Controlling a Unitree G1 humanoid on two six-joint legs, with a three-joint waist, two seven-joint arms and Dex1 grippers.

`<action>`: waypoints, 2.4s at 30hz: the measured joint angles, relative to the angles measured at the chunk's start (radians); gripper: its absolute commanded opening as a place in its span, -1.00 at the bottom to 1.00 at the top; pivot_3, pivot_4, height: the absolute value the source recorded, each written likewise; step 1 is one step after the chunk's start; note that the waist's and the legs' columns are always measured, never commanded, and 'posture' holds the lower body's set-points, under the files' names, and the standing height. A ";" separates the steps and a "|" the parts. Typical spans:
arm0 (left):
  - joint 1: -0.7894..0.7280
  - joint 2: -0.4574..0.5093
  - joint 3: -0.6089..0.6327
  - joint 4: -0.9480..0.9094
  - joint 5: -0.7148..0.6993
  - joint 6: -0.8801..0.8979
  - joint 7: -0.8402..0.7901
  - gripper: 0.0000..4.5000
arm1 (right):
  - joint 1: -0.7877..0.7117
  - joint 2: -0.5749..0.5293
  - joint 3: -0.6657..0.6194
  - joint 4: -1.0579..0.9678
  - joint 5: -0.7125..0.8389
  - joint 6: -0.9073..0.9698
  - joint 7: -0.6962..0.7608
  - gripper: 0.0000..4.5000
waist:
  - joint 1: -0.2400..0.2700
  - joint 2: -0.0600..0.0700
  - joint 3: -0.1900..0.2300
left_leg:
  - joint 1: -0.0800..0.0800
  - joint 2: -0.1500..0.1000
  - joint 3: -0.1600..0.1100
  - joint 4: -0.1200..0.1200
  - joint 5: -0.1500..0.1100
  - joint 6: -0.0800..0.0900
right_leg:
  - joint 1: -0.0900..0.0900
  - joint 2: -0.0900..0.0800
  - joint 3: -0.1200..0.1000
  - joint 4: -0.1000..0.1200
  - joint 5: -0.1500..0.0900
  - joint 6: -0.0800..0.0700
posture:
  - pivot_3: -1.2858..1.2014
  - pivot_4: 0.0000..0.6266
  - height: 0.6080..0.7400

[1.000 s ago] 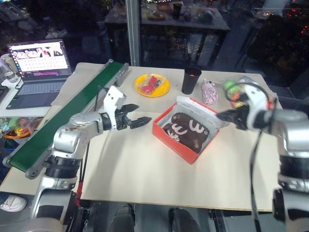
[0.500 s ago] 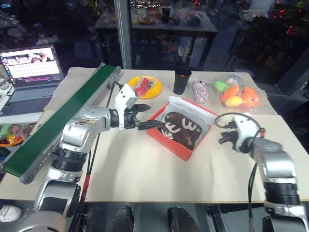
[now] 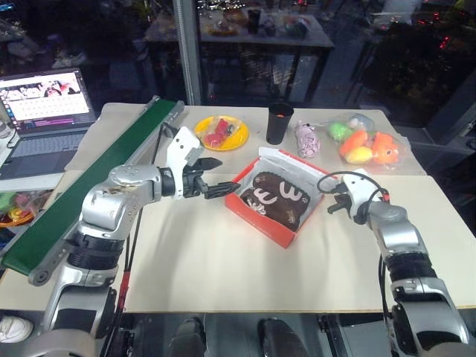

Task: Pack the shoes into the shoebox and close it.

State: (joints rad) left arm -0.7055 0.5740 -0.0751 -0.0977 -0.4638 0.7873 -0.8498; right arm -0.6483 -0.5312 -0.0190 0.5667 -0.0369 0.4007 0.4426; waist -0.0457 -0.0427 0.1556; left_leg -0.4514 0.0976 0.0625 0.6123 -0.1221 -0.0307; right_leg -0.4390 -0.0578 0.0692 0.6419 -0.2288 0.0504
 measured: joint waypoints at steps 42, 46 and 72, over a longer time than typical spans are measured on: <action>-0.008 -0.020 -0.010 0.088 0.044 -0.086 -0.026 1.00 | 0.211 0.318 -0.291 -0.047 0.309 -0.114 -0.042 -0.99 | 0.002 0.000 0.000 | 0.005 0.000 -0.001 -0.001 0.000 0.000 | 0.004 0.000 0.000 0.002 -0.001 -0.001 | 0.03 -0.52 0.94; -0.008 -0.018 -0.010 0.088 0.049 -0.088 -0.028 1.00 | 0.175 0.323 -0.332 -0.054 0.334 -0.249 -0.071 -0.99 | 0.001 0.000 0.000 | 0.005 0.000 -0.001 -0.001 0.000 0.000 | 0.004 0.000 0.000 0.002 -0.001 0.000 | 0.03 -0.52 0.94; 0.053 0.151 0.119 0.047 0.027 -0.056 -0.058 1.00 | 0.137 0.300 -0.194 -0.626 0.810 0.321 0.038 -0.99 | 0.002 0.001 0.000 | 0.005 0.000 -0.001 -0.002 0.000 0.000 | 0.003 0.000 0.000 0.003 0.000 -0.003 | 0.03 -0.52 0.94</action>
State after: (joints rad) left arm -0.6523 0.7247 0.0443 -0.0508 -0.4367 0.7310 -0.9076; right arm -0.5109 -0.2311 -0.2129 -0.0595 0.7730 0.7219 0.4802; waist -0.0437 -0.0420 0.1558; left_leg -0.4463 0.0980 0.0618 0.6100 -0.1222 -0.0307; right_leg -0.4364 -0.0577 0.0692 0.6449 -0.2292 0.0477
